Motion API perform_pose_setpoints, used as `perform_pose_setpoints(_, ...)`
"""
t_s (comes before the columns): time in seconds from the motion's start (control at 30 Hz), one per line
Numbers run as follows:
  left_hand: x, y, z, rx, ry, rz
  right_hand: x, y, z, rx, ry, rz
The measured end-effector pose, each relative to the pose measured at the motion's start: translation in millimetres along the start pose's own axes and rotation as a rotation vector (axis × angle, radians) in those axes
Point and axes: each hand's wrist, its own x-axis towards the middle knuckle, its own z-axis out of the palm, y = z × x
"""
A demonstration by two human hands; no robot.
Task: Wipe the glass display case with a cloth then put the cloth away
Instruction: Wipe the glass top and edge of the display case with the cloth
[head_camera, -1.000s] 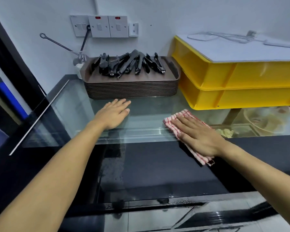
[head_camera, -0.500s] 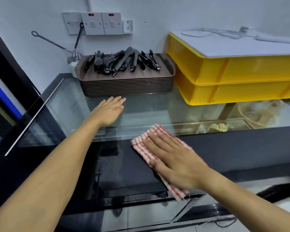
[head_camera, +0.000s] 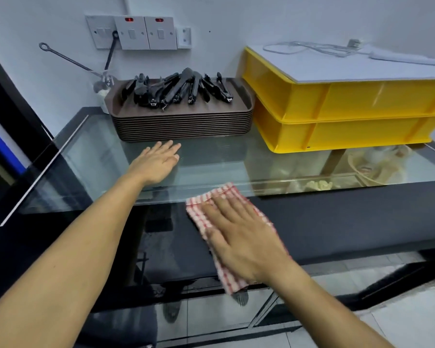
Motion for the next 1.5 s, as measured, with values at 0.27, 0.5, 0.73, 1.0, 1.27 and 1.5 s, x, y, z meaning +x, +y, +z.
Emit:
perform_pose_setpoints(0.27,-6.0,4.7,-1.8,-0.018,0.014,-0.012,63.9,108.9,-25.6,-0.034,0.070,0.491)
perform_pose_setpoints(0.5,-5.3,0.4,1.0,-0.012,0.033,-0.027,83.0,-1.7,3.9,-0.039,-0.046,-0.018)
perform_pose_setpoints(0.73,-9.3,5.7,-0.9,-0.024,0.046,-0.045,152.2,97.6,-32.6,-0.065,-0.016,0.325)
perform_pose_setpoints(1.0,-6.9,3.1,-3.1,-0.200,0.109,-0.091,168.4,7.5,-1.7,-0.064,-0.095,-0.013)
perform_pose_setpoints(1.27,-5.8,-12.2,-4.6,-0.095,0.060,-0.038,174.8,107.6,-28.0,-0.051,0.029,0.420)
perform_pose_setpoints(1.5,-3.0,-19.4,-4.4,-0.127,0.079,-0.034,187.8,-3.4,4.3,-0.057,-0.042,0.169)
